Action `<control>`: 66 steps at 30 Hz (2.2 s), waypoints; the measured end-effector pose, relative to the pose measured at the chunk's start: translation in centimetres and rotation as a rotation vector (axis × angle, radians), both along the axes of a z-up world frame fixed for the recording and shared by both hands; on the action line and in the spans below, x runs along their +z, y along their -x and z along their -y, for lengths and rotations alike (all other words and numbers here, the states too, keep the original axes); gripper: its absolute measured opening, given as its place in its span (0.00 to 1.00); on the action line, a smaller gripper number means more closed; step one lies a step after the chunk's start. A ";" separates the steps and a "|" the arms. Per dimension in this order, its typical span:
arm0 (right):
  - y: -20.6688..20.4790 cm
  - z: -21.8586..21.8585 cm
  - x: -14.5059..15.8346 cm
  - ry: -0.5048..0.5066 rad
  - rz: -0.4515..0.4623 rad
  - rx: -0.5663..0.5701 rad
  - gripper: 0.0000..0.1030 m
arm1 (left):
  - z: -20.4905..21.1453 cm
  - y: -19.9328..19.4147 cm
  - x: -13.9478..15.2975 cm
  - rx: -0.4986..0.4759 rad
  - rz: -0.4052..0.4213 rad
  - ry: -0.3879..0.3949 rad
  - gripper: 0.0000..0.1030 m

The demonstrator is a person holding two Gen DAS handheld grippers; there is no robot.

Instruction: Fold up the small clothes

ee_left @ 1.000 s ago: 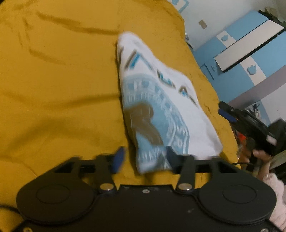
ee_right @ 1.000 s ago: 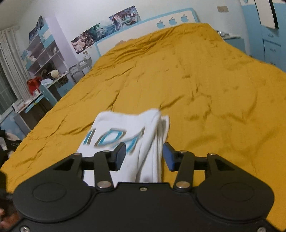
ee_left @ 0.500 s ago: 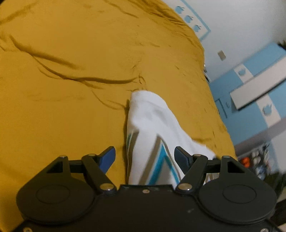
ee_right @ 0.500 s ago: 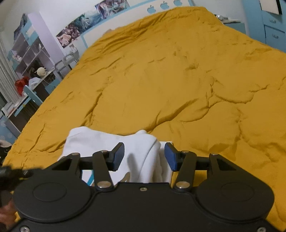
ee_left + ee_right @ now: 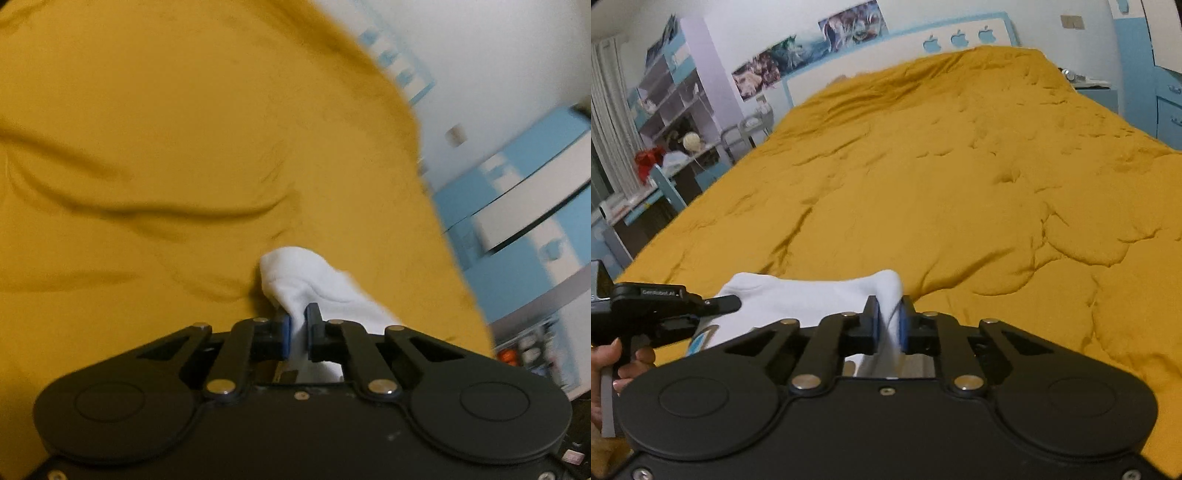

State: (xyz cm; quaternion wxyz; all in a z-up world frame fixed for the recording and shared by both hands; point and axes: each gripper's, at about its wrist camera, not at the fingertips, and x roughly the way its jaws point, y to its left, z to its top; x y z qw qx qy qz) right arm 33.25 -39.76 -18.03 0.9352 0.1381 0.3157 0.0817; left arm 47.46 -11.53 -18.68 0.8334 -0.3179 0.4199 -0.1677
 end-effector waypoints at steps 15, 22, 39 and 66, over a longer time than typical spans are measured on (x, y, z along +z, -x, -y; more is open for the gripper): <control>9.0 -1.7 5.7 0.039 0.066 0.056 0.36 | -2.2 10.4 9.3 -0.180 0.147 -0.073 0.54; 14.8 -5.2 5.9 0.029 0.046 0.173 0.37 | 0.4 17.6 8.7 -0.313 0.128 -0.029 0.59; 18.1 -1.7 2.0 0.013 -0.046 -0.018 0.42 | 1.3 20.8 6.9 -0.272 0.112 -0.111 0.70; 22.3 -1.1 0.3 -0.078 -0.037 -0.058 0.11 | -0.8 29.3 6.4 -0.275 0.154 -0.265 0.64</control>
